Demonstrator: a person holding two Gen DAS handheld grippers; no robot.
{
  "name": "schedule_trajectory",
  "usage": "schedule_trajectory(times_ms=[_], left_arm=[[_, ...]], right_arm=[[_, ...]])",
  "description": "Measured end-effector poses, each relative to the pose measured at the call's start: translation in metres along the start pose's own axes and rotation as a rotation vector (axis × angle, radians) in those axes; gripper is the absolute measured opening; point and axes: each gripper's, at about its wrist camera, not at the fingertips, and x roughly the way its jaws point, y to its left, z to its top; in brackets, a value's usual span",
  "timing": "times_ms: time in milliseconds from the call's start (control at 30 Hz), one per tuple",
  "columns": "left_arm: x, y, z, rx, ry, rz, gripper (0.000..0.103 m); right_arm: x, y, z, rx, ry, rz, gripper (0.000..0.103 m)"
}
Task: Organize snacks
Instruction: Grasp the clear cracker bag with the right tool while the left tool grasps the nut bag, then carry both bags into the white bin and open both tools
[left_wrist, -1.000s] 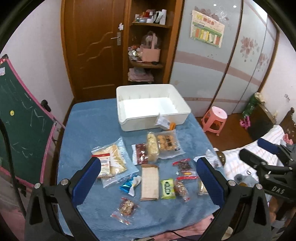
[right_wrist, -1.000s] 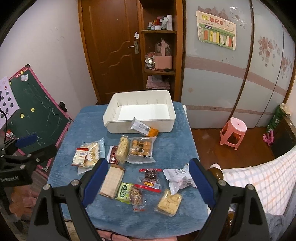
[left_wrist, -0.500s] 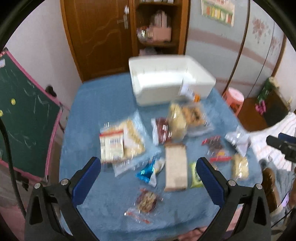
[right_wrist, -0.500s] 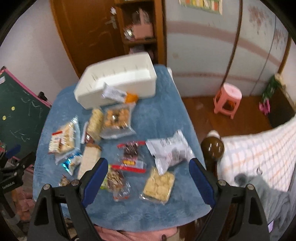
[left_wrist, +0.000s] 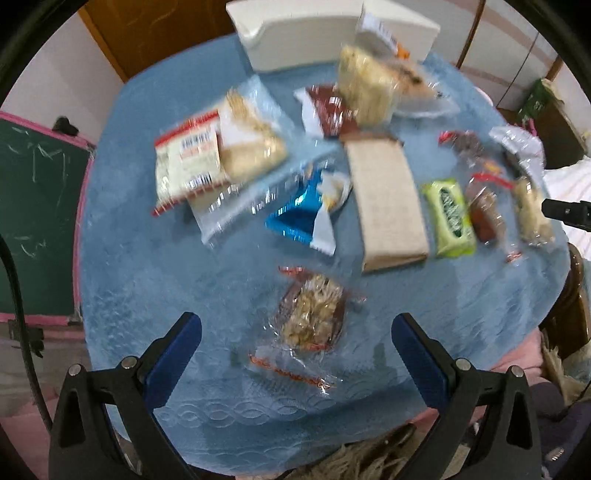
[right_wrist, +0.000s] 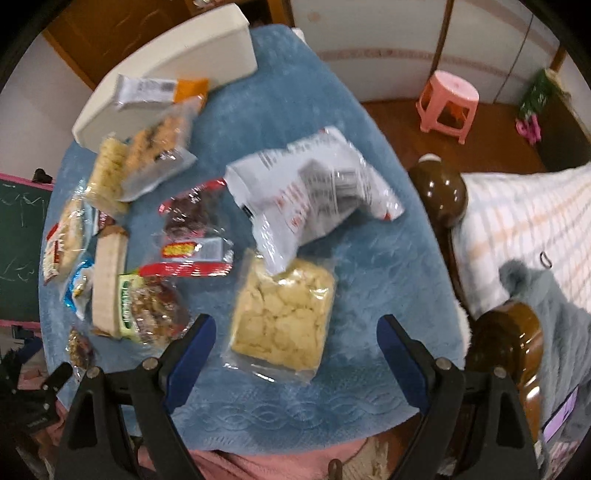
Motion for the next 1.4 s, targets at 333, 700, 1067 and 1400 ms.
schedule_trajectory(times_ms=[333, 700, 1067, 1400], left_arm=[[0.044, 0.009, -0.005, -0.059, 0.088, -0.047, 0.100], [0.074, -0.002, -0.009, -0.043, 0.116, -0.025, 0.088], [0.064, -0.024, -0.008, 0.023, 0.058, 0.044, 0.052], [-0.026, -0.018, 0.027, -0.042, -0.178, -0.064, 0.052]], right_arm=[[0.027, 0.005, -0.001, -0.007, 0.050, -0.002, 0.090], [0.041, 0.016, -0.001, -0.060, 0.071, -0.036, 0.083], [0.027, 0.039, -0.010, -0.108, 0.037, -0.027, 0.062], [-0.046, 0.079, -0.018, -0.234, -0.072, 0.087, 0.062]])
